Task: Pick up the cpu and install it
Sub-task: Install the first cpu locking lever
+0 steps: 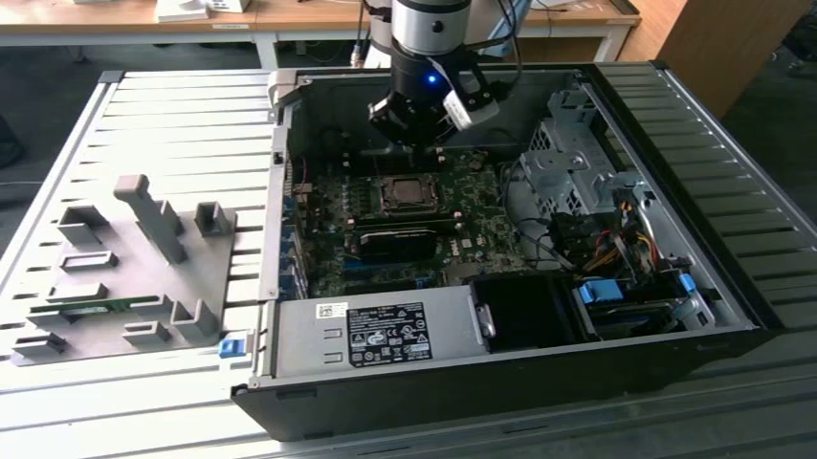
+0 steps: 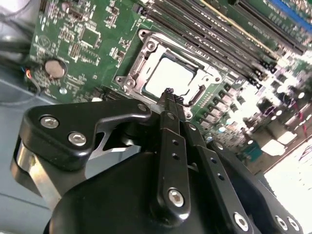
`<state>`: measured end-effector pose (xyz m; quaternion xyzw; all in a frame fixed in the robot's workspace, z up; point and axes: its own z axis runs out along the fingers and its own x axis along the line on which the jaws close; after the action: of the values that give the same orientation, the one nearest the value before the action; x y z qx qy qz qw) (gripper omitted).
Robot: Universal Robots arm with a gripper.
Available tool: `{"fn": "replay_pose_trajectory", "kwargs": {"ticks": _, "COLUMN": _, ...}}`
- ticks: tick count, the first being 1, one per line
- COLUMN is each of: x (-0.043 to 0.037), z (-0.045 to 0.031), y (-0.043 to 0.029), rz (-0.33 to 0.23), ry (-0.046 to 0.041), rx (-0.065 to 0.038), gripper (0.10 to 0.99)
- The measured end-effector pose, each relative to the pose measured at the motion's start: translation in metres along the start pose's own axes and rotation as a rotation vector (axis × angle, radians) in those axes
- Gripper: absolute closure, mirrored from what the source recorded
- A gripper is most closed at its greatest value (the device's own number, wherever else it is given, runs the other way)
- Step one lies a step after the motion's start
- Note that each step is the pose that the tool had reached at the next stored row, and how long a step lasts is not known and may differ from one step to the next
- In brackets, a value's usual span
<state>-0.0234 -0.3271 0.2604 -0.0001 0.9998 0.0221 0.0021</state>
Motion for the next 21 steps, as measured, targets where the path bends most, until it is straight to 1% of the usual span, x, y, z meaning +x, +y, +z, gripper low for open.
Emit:
{"fn": "replay_pose_trajectory", "kwargs": {"ticks": 3, "x": 0.0, "z": 0.0002, "y": 0.0, "rz": -0.052, "ry": 0.0023, "rx": -0.001, "gripper": 0.98}}
{"fn": "replay_pose_trajectory", "kwargs": {"ticks": 4, "x": 0.0, "z": 0.0002, "y": 0.0, "rz": -0.062, "ry": 0.0027, "rx": -0.001, "gripper": 0.98}}
{"fn": "replay_pose_trajectory", "kwargs": {"ticks": 7, "x": 0.0014, "z": 0.0003, "y": 0.0, "rz": -0.061, "ry": 0.0026, "rx": -0.002, "gripper": 0.98}}
{"fn": "replay_pose_trajectory", "kwargs": {"ticks": 12, "x": 0.0047, "z": 0.0005, "y": 0.0, "rz": -0.035, "ry": 0.0015, "rx": -0.001, "gripper": 0.98}}
{"fn": "replay_pose_trajectory", "kwargs": {"ticks": 21, "x": 0.007, "z": 0.0004, "y": 0.0, "rz": -0.033, "ry": 0.0014, "rx": -0.001, "gripper": 0.98}}
